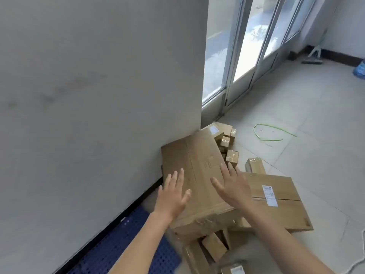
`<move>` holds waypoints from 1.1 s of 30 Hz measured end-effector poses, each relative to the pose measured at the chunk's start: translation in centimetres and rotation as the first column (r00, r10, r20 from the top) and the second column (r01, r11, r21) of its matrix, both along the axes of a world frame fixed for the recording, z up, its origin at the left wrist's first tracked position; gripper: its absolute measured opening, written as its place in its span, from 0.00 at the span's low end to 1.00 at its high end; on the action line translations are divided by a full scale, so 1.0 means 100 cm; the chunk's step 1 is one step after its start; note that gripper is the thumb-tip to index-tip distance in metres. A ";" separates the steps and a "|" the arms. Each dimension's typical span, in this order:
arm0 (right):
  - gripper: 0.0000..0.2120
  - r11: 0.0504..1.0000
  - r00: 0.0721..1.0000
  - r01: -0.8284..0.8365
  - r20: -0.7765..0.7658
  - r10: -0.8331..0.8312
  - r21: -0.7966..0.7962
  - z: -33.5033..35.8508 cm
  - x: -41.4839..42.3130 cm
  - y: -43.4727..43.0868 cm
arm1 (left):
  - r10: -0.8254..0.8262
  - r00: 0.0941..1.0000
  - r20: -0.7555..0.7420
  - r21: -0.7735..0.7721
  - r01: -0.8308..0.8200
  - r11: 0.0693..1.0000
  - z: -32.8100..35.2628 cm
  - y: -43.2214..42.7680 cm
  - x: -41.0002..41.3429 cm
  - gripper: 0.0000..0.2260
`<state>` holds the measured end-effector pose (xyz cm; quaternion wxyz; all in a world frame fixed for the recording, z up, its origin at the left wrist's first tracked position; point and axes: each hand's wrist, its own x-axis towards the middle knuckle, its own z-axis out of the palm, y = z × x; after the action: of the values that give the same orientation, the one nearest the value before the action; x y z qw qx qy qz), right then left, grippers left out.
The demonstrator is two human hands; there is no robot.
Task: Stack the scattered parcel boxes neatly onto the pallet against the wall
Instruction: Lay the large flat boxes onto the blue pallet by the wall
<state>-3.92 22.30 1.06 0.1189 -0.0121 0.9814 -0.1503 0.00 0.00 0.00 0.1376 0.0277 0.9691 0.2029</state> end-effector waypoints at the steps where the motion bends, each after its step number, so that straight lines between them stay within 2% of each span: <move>1: 0.36 1.000 1.000 0.004 0.028 -0.005 0.027 -0.019 -0.014 0.002 | 0.021 0.998 0.056 0.019 -0.022 1.000 -0.023 0.003 -0.015 0.32; 6: 0.38 0.991 0.990 0.049 0.126 -0.065 0.127 -0.123 -0.075 0.009 | 0.155 0.960 0.235 0.060 -0.173 0.983 -0.141 0.004 -0.080 0.34; 9: 0.42 0.988 0.971 0.102 0.205 -0.124 0.114 -0.173 -0.102 0.010 | 0.313 0.879 0.360 0.115 -0.375 0.920 -0.201 -0.007 -0.103 0.41; 11: 0.45 0.982 0.968 0.148 0.187 -0.168 0.113 -0.198 -0.113 0.010 | 0.391 0.821 0.416 0.110 -0.472 0.875 -0.230 -0.017 -0.113 0.47; 14: 0.48 0.969 0.977 0.180 0.080 -0.196 0.169 -0.221 -0.120 0.011 | 0.417 0.773 0.478 0.160 -0.543 0.824 -0.259 -0.028 -0.121 0.53; 17: 0.48 0.960 0.983 0.182 -0.019 -0.182 0.215 -0.231 -0.117 0.008 | 0.435 0.773 0.462 0.180 -0.562 0.807 -0.269 -0.028 -0.120 0.55; 23: 0.47 0.962 0.980 0.192 -0.096 -0.176 0.195 -0.210 -0.103 -0.011 | 0.459 0.793 0.400 0.217 -0.569 0.794 -0.265 -0.034 -0.093 0.55; 27: 0.43 0.979 0.985 0.140 -0.125 -0.122 0.151 -0.180 -0.067 -0.041 | 0.491 0.766 0.415 0.241 -0.613 0.753 -0.256 -0.051 -0.033 0.54; 33: 0.40 0.987 0.991 -0.007 -0.134 0.029 0.162 -0.154 0.026 -0.133 | 0.590 0.670 0.450 0.241 -0.727 0.643 -0.238 -0.121 0.097 0.54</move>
<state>-1.31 9.03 -14.31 0.0539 -0.0214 0.9960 -0.0684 9.69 -12.12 -23.79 0.2044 -0.3394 0.8086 0.4349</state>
